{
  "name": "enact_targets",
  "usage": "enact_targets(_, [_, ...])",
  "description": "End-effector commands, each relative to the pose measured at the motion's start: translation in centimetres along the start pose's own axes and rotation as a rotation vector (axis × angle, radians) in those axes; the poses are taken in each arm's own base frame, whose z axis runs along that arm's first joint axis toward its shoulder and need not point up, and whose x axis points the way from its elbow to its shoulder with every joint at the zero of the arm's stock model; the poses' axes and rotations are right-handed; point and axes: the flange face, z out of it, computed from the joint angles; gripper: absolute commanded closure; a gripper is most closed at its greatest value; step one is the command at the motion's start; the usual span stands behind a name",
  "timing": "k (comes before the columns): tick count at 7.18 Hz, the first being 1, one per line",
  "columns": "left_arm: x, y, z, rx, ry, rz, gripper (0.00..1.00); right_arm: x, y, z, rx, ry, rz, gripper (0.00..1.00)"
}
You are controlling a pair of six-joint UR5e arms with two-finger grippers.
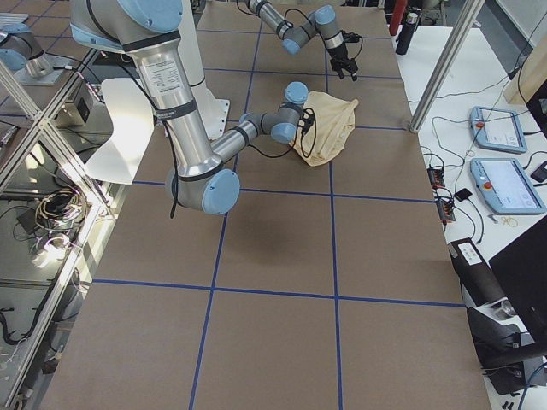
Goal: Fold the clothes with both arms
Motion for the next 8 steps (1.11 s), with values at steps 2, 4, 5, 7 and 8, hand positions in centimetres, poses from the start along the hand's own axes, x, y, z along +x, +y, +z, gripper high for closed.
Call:
enact_targets(2, [-1.3,-0.3,-0.5,0.002,-0.001,0.004,0.02,-1.0,12.5,4.1,-0.185,0.010,0.014,1.00])
enact_targets(4, [-2.2,-0.4,-0.8,0.001,-0.003,0.010,0.02,-0.7,15.8,6.0,-0.236,0.029,-0.012,0.01])
enact_targets(5, [-2.2,-0.4,-0.8,0.001,-0.003,0.013,0.02,-0.9,16.0,5.7,-0.236,0.019,-0.028,0.00])
enact_targets(7, [-1.8,0.2,-2.1,-0.021,0.021,0.020,0.02,-2.3,11.9,1.7,-0.147,-0.046,-0.015,0.00])
enact_targets(8, [-2.4,1.2,-4.2,-0.043,0.054,0.031,0.02,-3.1,8.6,-1.1,-0.082,-0.084,0.006,0.00])
